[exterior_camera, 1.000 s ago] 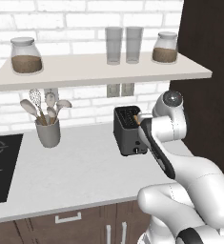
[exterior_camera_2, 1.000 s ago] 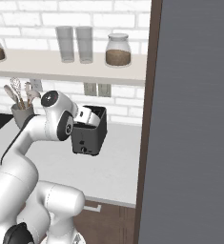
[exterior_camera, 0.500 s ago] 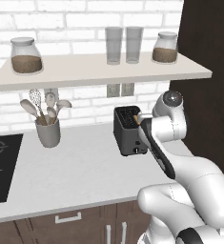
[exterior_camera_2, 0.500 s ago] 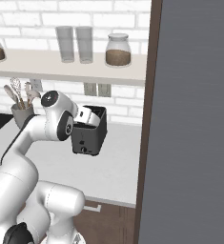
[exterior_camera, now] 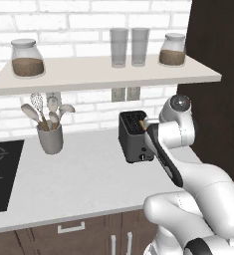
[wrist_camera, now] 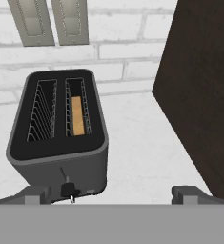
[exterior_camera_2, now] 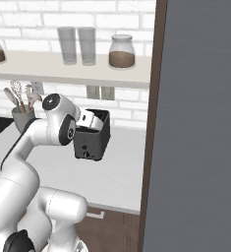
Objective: Start the toaster. Once the lever pops up, take the bread to the plate on the dining counter.
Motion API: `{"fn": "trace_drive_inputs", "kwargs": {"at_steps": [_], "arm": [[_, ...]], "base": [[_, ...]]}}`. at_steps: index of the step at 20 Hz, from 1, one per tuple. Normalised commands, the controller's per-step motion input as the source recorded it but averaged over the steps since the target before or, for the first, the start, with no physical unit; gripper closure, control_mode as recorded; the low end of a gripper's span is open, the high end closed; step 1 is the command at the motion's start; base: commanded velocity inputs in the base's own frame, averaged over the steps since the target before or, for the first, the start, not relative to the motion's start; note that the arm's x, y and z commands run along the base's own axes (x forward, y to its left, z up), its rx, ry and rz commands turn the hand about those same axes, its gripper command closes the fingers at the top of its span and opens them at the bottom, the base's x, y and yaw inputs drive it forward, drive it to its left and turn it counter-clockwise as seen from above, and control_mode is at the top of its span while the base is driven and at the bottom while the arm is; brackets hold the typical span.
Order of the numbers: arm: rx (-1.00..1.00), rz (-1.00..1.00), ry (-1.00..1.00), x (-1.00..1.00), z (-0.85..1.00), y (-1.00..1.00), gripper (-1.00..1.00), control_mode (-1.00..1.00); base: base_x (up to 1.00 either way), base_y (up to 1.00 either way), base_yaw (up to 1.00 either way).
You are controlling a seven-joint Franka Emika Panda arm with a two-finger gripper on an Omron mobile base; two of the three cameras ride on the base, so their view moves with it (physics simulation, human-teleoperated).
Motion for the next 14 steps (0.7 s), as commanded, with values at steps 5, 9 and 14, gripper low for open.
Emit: {"fn": "trace_drive_inputs", "kwargs": {"at_steps": [5,9,14], "arm": [[0.0,0.0,0.0,0.0,0.0,0.0,-1.0,-1.0],[0.0,0.0,0.0,0.0,0.0,0.0,-1.0,-1.0],[0.0,0.0,0.0,0.0,0.0,0.0,-1.0,-1.0]], "base": [[0.0,0.0,0.0],[0.0,0.0,0.0],[0.0,0.0,0.0]]}}
